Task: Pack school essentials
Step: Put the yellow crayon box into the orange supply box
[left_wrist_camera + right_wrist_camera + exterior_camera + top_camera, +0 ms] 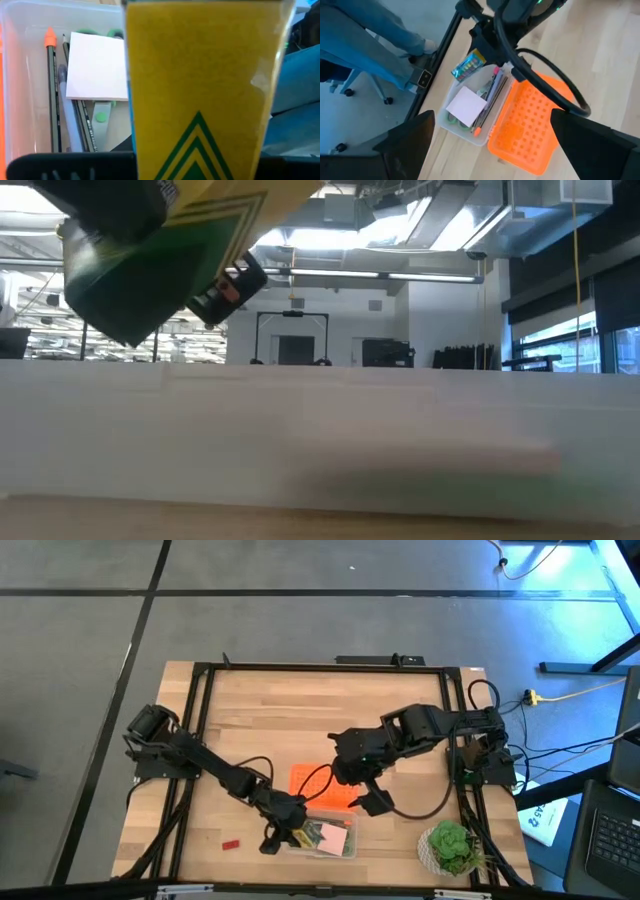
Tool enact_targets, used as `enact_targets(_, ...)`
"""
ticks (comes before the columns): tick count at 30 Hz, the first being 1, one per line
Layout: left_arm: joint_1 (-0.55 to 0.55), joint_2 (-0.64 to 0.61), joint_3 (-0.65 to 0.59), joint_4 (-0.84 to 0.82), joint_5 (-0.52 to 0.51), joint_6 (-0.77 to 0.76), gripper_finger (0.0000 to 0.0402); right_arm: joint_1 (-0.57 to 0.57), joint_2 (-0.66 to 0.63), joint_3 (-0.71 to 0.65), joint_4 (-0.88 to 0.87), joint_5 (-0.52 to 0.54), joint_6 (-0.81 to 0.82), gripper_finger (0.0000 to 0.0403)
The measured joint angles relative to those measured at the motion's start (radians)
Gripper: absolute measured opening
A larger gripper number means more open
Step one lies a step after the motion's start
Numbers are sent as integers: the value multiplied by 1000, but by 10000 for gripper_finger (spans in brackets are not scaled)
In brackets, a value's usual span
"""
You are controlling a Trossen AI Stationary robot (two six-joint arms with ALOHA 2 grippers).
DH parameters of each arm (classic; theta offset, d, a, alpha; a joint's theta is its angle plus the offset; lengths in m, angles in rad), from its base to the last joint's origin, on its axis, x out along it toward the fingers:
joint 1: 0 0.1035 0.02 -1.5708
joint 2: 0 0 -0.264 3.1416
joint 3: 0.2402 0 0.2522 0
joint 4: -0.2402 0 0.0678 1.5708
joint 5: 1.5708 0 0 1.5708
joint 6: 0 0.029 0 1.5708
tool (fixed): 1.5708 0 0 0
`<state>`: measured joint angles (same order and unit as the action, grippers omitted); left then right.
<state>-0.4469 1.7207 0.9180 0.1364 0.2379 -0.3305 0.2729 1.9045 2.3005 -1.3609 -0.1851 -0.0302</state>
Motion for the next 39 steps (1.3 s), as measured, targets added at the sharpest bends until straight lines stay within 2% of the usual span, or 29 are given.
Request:
enact_targets(32,-6,3,0,-15,-15,9,94,0,-1,0,18,0,-1,399)
enact_targets(39,-6,3,0,-27,-95,0,94,0,-1,0,18,0,-1,399)
